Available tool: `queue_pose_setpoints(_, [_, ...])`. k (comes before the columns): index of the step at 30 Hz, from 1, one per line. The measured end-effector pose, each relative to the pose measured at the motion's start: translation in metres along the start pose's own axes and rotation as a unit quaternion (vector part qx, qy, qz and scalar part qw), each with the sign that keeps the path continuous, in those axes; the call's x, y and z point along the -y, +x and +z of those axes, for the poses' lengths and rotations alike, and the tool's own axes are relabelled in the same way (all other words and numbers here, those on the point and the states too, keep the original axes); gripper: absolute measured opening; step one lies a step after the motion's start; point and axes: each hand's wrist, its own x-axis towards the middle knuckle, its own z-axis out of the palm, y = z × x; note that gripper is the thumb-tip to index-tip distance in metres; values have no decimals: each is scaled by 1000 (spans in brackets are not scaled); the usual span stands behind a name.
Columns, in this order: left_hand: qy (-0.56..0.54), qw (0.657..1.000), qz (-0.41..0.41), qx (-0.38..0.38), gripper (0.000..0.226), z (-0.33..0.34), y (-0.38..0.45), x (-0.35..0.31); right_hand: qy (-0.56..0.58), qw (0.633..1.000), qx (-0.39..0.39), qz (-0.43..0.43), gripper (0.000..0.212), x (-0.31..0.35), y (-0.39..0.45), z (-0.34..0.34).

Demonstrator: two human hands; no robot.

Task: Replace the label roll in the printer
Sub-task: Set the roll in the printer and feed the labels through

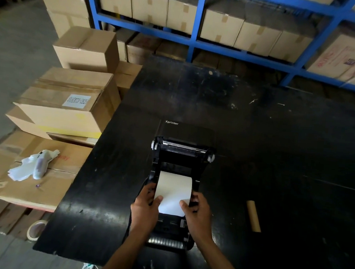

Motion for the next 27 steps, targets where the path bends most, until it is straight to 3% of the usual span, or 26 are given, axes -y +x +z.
queue_pose_setpoints(5, [110,993,35,11,34,-4,8,5,-32,999,4,0,24,2,3,2])
queue_pose_setpoints(17, [103,993,12,53,40,-14,9,3,-64,997,51,9,17,14,-2,-6])
queue_pose_setpoints(22, [101,993,14,57,39,-19,8,1,-79,994,79,14,51,12,-12,-8])
queue_pose_setpoints(27, [109,991,16,72,45,-22,6,2,-83,996,33,26,46,9,-14,-2])
